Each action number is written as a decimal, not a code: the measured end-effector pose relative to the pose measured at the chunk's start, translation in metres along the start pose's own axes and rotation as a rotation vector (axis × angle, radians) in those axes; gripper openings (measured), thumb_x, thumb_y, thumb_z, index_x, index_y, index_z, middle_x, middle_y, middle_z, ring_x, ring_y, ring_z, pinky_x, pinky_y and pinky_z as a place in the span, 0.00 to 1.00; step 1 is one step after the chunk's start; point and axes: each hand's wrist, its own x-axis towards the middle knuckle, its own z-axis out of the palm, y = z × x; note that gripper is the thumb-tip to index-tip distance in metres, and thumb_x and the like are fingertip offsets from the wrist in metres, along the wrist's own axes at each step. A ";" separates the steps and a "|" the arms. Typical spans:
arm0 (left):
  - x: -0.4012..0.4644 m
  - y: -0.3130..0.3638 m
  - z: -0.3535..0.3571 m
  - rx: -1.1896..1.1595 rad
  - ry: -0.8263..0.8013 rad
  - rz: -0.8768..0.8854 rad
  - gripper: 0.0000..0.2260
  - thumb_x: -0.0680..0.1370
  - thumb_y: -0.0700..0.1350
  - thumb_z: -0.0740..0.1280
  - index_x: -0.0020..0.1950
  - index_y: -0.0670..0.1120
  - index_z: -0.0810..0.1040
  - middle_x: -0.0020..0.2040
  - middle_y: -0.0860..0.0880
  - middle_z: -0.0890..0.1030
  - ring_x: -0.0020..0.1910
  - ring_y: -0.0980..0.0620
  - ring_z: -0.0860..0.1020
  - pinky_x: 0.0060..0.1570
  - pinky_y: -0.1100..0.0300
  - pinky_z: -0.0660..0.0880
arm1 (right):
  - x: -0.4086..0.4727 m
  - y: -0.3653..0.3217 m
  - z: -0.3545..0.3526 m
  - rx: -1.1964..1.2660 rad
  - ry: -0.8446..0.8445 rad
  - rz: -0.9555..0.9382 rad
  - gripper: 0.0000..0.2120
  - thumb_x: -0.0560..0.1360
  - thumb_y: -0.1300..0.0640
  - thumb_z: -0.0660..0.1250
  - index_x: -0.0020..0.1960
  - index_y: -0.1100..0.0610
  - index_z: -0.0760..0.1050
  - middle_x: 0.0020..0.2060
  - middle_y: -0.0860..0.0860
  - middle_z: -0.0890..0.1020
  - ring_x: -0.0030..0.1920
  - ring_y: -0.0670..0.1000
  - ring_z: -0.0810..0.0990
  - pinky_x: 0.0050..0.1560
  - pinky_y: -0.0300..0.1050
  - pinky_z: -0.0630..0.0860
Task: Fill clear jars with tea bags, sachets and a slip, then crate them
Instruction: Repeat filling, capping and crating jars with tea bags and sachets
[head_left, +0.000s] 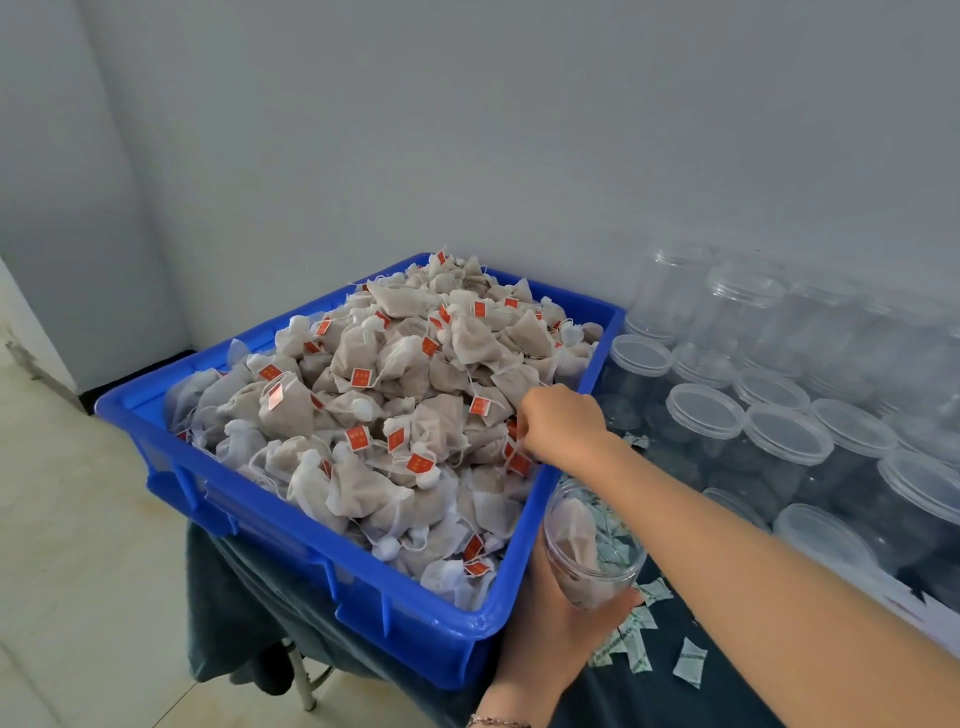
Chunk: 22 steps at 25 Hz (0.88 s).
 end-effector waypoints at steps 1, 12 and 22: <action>0.000 0.000 0.000 -0.006 0.000 0.005 0.50 0.61 0.62 0.75 0.76 0.56 0.53 0.73 0.63 0.59 0.72 0.68 0.56 0.73 0.60 0.58 | -0.001 0.006 -0.003 0.129 0.039 0.021 0.04 0.75 0.61 0.65 0.47 0.57 0.79 0.39 0.51 0.79 0.40 0.51 0.78 0.44 0.45 0.75; 0.002 0.004 0.000 -0.036 0.014 0.065 0.48 0.63 0.60 0.77 0.76 0.49 0.57 0.72 0.56 0.65 0.72 0.61 0.62 0.72 0.59 0.61 | -0.092 0.067 -0.064 0.716 0.051 -0.102 0.02 0.73 0.57 0.71 0.41 0.54 0.80 0.31 0.45 0.83 0.30 0.41 0.81 0.31 0.32 0.76; 0.006 -0.001 0.002 0.049 0.035 0.017 0.44 0.61 0.58 0.77 0.73 0.48 0.64 0.66 0.53 0.72 0.68 0.57 0.69 0.68 0.54 0.67 | -0.027 0.013 -0.022 0.402 0.043 -0.153 0.10 0.78 0.56 0.62 0.58 0.54 0.77 0.48 0.49 0.81 0.46 0.48 0.80 0.46 0.41 0.76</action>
